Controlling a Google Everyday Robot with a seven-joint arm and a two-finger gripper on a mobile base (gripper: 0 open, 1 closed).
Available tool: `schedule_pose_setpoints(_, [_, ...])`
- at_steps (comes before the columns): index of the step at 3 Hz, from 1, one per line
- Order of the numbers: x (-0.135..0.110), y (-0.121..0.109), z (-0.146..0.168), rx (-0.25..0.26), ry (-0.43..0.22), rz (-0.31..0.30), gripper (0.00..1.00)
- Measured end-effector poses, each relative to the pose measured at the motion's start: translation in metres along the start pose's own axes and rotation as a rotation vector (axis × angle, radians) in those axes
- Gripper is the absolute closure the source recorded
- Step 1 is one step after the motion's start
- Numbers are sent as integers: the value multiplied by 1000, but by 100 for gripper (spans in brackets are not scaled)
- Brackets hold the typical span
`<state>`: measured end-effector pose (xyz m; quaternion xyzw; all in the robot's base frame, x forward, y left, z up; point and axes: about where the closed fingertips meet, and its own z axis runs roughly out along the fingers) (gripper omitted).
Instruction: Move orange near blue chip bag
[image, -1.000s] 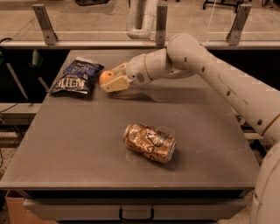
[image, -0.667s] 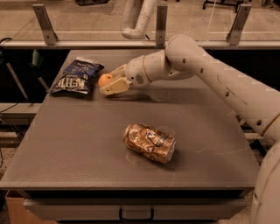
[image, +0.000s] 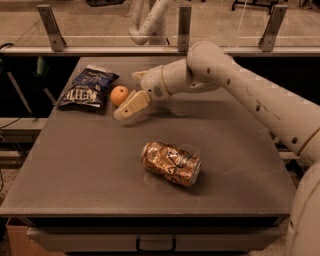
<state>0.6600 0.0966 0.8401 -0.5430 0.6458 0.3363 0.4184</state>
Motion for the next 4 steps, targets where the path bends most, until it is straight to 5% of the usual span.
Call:
schedule_pose_setpoints(1, [0, -5, -15, 31, -18, 7, 0])
schedule_pose_setpoints(2, [-10, -13, -78, 131, -58, -12, 0])
schedule_pose_setpoints(3, [-16, -21, -200, 331, -134, -31, 0])
schedule_pose_setpoints(4, [-9, -22, -211, 349, -129, -21, 0])
